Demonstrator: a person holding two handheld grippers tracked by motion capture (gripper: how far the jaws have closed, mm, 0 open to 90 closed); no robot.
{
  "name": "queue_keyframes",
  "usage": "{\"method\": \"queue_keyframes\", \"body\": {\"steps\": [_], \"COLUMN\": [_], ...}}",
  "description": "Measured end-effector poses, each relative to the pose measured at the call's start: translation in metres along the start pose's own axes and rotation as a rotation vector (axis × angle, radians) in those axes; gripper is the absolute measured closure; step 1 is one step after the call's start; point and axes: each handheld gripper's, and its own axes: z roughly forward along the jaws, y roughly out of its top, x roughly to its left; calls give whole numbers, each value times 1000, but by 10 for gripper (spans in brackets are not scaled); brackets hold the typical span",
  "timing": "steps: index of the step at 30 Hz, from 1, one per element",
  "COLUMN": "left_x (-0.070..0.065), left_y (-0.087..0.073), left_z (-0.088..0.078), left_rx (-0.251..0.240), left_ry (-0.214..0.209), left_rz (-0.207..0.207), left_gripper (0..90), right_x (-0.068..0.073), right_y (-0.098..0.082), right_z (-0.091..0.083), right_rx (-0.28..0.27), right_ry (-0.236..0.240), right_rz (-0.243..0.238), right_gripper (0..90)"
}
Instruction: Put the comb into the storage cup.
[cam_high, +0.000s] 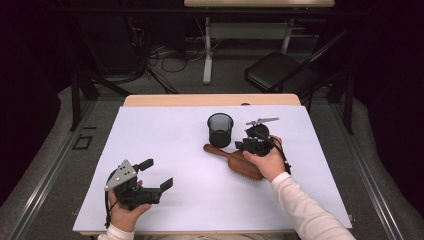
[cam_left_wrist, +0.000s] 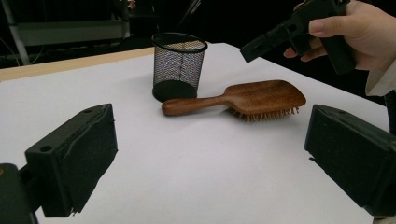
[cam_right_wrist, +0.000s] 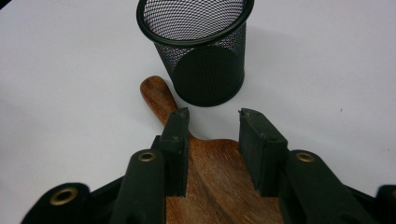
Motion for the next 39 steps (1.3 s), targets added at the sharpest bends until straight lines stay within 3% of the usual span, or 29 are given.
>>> {"method": "queue_keyframes", "body": {"steps": [16,29,39], "left_x": [1,2,3], "left_y": [-1,-1,-2], "left_z": [1,1,2], "left_rx": [3,4,8], "left_ry": [-2,-4,-2], "left_rz": [-3,-7,-7], "left_gripper": [25,25,26], "right_x": [8,13,15], "right_y": [11,13,10], "right_z": [28,49,65], "right_rx": [44,71,97], "right_ry": [-13,-36,-63], "right_rz": [17,21,-3], "right_gripper": [824,892,900]}}
